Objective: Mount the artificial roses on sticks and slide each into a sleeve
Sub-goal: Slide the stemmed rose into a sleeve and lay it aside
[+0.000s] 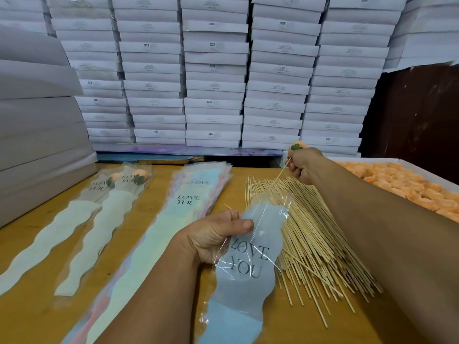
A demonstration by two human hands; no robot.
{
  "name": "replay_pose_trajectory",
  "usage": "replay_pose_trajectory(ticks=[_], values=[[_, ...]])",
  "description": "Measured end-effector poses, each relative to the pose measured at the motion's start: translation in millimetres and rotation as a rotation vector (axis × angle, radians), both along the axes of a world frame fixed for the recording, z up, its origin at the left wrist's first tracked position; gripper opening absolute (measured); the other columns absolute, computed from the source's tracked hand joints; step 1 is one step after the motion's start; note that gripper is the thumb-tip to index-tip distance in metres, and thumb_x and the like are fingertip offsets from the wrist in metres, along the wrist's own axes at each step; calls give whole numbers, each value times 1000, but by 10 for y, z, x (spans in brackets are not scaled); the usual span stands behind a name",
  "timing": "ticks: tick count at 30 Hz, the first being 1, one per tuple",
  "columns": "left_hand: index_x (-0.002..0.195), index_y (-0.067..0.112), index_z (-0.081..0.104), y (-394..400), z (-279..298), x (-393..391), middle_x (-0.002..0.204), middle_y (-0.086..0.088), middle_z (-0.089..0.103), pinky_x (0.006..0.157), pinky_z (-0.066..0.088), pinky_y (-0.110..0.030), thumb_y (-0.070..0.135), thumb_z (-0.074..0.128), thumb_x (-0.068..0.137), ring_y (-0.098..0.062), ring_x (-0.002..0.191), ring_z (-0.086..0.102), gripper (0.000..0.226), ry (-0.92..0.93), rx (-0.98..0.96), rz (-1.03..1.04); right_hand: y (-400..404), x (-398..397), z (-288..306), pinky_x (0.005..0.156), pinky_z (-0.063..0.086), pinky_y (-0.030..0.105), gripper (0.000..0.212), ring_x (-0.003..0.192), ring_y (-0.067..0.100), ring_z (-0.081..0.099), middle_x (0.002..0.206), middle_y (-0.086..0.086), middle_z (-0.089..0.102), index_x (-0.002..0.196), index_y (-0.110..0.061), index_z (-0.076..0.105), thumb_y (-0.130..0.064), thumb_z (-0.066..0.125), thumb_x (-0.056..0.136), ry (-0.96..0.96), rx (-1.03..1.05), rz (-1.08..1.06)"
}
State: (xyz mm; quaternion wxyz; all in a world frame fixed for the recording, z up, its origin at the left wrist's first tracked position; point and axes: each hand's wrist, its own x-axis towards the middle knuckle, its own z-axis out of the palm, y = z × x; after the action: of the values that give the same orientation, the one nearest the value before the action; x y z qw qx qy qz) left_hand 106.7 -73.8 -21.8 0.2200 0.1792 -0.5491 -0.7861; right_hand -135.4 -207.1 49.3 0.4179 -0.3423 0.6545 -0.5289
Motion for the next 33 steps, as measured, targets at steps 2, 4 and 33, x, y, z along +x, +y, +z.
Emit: replay_pose_trajectory(ticks=[2, 4, 33], values=[[107, 6, 76, 1, 2, -1, 105, -14, 75, 88, 59, -39, 31, 95, 60, -25, 94, 74, 57, 1, -4, 6, -2, 20, -4, 33, 25, 13, 9, 41, 9, 42, 69, 7, 55, 105, -11, 59, -18, 56, 102, -4, -9, 3], [106, 4, 76, -2, 1, 1, 104, -15, 75, 87, 59, -40, 31, 96, 58, -25, 93, 74, 59, 1, 6, 10, -10, 12, 1, 34, 25, 13, 9, 41, 9, 42, 70, 8, 56, 104, -11, 60, -18, 56, 102, -7, -11, -14], [101, 7, 78, -45, -38, 1, 99, -13, 76, 78, 61, -37, 30, 95, 63, -24, 88, 75, 48, 1, 32, 59, 85, -64, 44, 33, 26, 12, 8, 42, 12, 42, 73, 14, 60, 105, -5, 62, -7, 57, 99, -2, -66, -133]])
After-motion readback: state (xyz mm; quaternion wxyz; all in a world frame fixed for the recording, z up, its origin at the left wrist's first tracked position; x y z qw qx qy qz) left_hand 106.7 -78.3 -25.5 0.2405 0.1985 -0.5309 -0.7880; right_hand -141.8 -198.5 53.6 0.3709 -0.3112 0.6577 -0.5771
